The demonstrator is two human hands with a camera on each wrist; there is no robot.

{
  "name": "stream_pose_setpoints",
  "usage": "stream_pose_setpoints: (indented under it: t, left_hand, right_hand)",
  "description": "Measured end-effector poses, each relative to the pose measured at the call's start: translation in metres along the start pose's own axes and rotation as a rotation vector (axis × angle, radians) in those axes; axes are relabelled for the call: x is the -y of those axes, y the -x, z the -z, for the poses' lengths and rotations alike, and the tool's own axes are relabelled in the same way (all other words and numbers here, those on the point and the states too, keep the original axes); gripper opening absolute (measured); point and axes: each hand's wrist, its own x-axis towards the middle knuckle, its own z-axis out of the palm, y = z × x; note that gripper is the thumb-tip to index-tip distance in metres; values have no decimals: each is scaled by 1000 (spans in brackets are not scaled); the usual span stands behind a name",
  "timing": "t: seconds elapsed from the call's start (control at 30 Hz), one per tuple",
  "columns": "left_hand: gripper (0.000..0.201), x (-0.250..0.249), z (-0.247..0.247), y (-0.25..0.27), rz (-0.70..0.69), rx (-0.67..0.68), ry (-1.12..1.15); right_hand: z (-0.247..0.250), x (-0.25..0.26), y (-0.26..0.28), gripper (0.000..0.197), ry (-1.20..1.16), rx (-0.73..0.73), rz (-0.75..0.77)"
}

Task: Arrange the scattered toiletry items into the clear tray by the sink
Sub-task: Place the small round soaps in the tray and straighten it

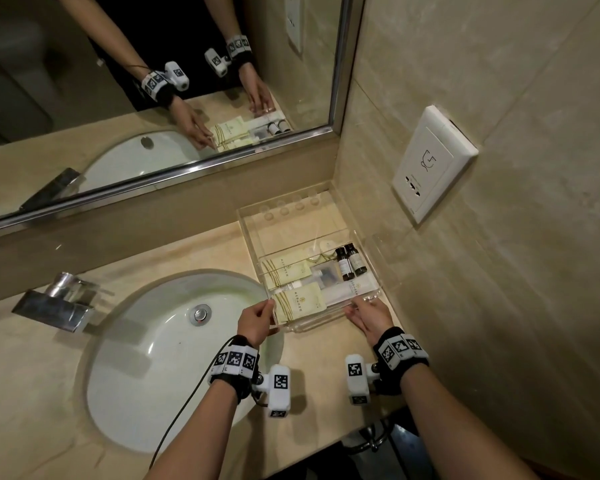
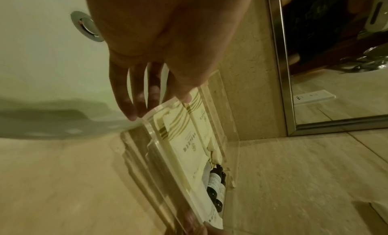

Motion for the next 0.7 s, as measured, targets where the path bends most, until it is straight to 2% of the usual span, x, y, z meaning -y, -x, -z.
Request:
stream_pose_setpoints:
  t: [0.3,0.37,0.53,0.6,0.7]
  left_hand:
    - [38,-11,-1,-19,15,21,136]
    - [40,-13,-1,-25,8,15,139]
    - [65,-13,-1,-40,20,-64,98]
    - [71,-12,-1,-47,21,-110,73]
    - [67,-9,-2,-58,41,-170,65]
  right_hand:
    - [-23,18,-5,7,-38,-5,-28]
    - [-27,20,-9,15,-49,3,-37]
    - [-36,27,-19,20,-39,13,-48]
    - [-41,27,-25,35,5,22,-43]
    - [-50,26,-31,77,66,61,-18]
